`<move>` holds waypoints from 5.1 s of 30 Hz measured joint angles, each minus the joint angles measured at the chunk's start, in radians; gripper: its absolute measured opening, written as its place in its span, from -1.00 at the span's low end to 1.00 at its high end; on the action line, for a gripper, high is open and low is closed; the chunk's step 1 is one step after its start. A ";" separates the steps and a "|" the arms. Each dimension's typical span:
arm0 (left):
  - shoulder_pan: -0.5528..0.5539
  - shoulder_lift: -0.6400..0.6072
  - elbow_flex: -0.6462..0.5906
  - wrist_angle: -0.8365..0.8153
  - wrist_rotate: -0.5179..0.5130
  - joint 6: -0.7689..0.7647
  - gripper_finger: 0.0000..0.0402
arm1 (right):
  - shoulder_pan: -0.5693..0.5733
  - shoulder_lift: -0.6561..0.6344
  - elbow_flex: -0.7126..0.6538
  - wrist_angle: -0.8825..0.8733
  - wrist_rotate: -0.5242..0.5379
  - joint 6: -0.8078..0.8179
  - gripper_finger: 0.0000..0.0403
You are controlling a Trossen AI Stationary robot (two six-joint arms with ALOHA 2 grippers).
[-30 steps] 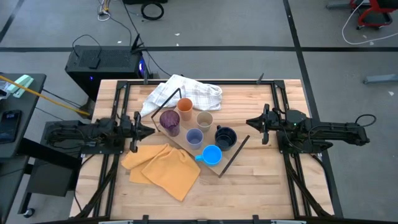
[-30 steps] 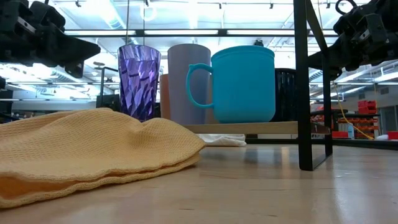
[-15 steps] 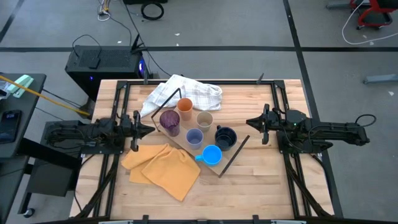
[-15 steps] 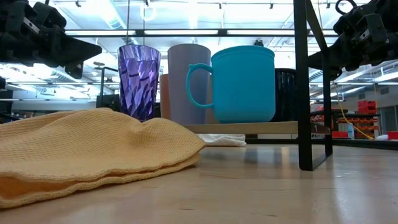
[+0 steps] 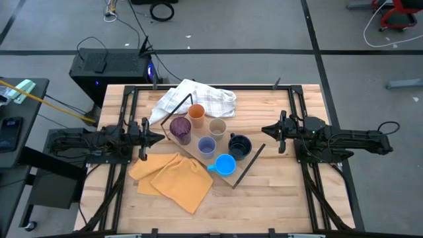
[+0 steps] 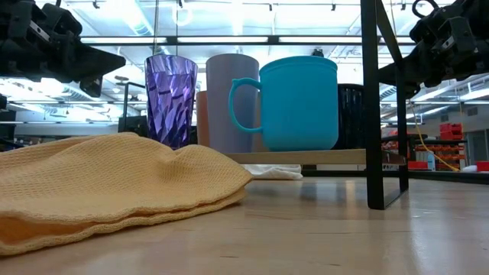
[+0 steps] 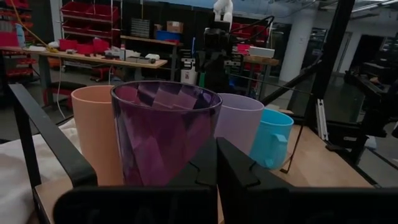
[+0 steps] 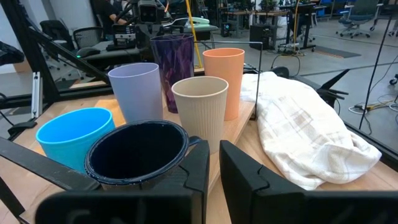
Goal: Stack small to large cups/mugs on shelf
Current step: Return to Home Position
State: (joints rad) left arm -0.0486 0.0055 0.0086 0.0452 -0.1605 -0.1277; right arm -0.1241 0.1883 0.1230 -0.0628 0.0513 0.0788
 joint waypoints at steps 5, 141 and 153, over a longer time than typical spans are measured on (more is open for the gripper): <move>0.000 0.000 0.000 -0.002 -0.001 -0.013 -0.97 | 0.000 0.000 0.000 0.000 0.000 0.000 -0.77; 0.000 0.001 -0.001 0.010 -0.004 -0.019 -0.87 | 0.054 0.001 -0.099 0.224 -0.152 -0.052 -0.77; 0.000 0.001 -0.001 0.010 -0.004 -0.018 -0.84 | 0.054 0.001 -0.100 0.218 -0.152 -0.061 -0.77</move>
State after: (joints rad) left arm -0.0490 0.0063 0.0078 0.0547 -0.1642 -0.1461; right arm -0.0700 0.1894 0.0235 0.1552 -0.1008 0.0173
